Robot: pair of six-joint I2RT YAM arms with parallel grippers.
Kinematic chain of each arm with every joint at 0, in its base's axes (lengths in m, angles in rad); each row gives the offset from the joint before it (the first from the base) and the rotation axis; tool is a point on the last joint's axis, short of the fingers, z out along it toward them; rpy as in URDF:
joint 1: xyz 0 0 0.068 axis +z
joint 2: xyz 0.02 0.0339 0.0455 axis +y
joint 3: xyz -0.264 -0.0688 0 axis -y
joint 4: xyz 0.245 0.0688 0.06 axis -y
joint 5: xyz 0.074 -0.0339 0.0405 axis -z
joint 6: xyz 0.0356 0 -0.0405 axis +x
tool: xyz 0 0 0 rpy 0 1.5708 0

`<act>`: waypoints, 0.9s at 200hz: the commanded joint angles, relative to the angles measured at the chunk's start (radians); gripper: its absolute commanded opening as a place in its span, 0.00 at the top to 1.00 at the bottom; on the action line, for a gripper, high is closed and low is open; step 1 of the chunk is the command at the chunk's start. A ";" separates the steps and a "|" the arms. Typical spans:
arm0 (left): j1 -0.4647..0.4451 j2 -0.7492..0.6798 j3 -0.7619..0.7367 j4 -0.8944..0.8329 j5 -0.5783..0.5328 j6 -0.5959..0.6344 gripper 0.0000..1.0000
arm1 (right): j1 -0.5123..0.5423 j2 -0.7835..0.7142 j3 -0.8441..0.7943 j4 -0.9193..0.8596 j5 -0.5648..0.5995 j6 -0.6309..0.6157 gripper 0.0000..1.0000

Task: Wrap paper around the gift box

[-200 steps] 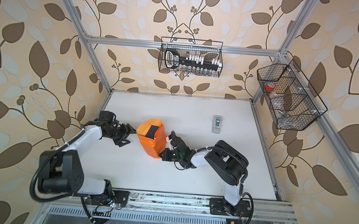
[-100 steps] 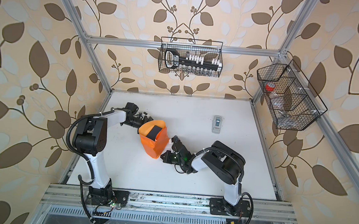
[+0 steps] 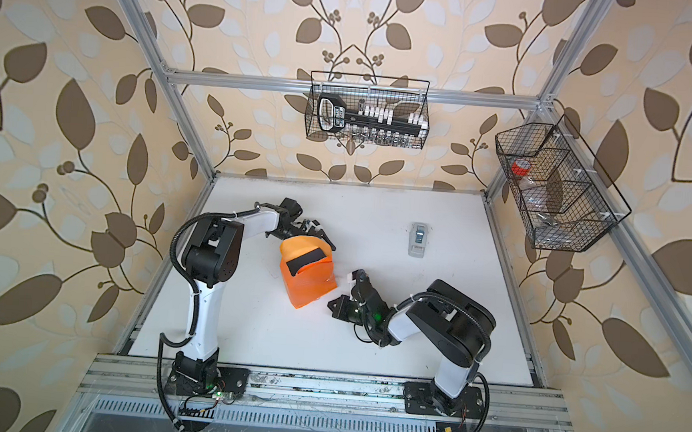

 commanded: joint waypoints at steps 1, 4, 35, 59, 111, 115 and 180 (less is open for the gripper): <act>-0.037 0.003 0.045 -0.010 0.033 -0.021 0.28 | -0.046 -0.097 -0.093 -0.029 0.040 -0.009 0.94; -0.042 0.005 0.047 -0.006 0.033 -0.023 0.28 | -0.053 -0.111 -0.104 -0.036 0.041 -0.012 0.94; -0.106 0.018 0.084 -0.017 0.028 -0.028 0.27 | -0.105 -0.296 -0.175 -0.166 0.075 -0.089 0.92; -0.116 -0.008 0.091 -0.011 -0.038 -0.061 0.27 | -0.129 -0.485 -0.163 -0.367 0.164 -0.162 0.88; -0.058 -0.175 0.219 -0.154 -0.375 -0.073 0.17 | -0.256 -0.837 -0.110 -0.614 0.180 -0.265 0.48; -0.051 -0.193 0.221 -0.157 -0.396 -0.079 0.16 | -0.261 -0.856 -0.105 -0.616 0.172 -0.274 0.46; 0.004 -0.563 0.153 -0.332 -0.818 -0.048 0.01 | -0.285 -0.732 0.179 -0.718 0.013 -0.428 0.33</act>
